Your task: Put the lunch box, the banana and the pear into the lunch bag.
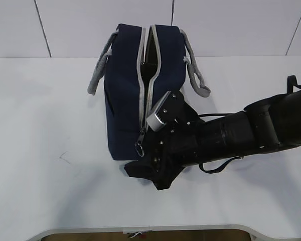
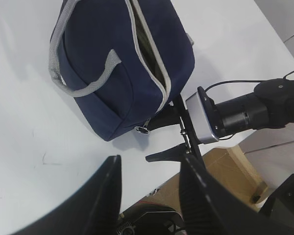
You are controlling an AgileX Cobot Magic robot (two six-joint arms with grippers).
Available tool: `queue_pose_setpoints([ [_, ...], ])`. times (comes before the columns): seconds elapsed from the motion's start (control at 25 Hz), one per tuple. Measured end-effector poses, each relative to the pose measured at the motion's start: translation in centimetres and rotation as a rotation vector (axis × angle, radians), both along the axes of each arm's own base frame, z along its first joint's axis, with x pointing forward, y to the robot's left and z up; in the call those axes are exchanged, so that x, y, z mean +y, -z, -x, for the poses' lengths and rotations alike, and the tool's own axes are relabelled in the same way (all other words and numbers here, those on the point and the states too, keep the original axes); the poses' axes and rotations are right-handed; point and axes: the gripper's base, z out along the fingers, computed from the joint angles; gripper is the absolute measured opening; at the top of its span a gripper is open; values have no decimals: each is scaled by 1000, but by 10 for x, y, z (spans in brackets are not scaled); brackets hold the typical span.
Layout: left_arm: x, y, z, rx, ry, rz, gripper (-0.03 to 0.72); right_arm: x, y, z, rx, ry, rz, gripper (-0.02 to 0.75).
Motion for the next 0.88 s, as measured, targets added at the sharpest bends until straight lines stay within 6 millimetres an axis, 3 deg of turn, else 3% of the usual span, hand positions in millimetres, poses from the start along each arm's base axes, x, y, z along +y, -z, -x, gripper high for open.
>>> queue_pose_setpoints([
  [0.2,0,0,0,0,0,0,297,0,0,0,-1,-1,0,422],
  [0.72,0,0,0,0,1,1,297,-2,2,-2,-6,27,37,403],
  [0.88,0,0,0,0,1,1,297,-3,3,-2,-8,27,39,350],
])
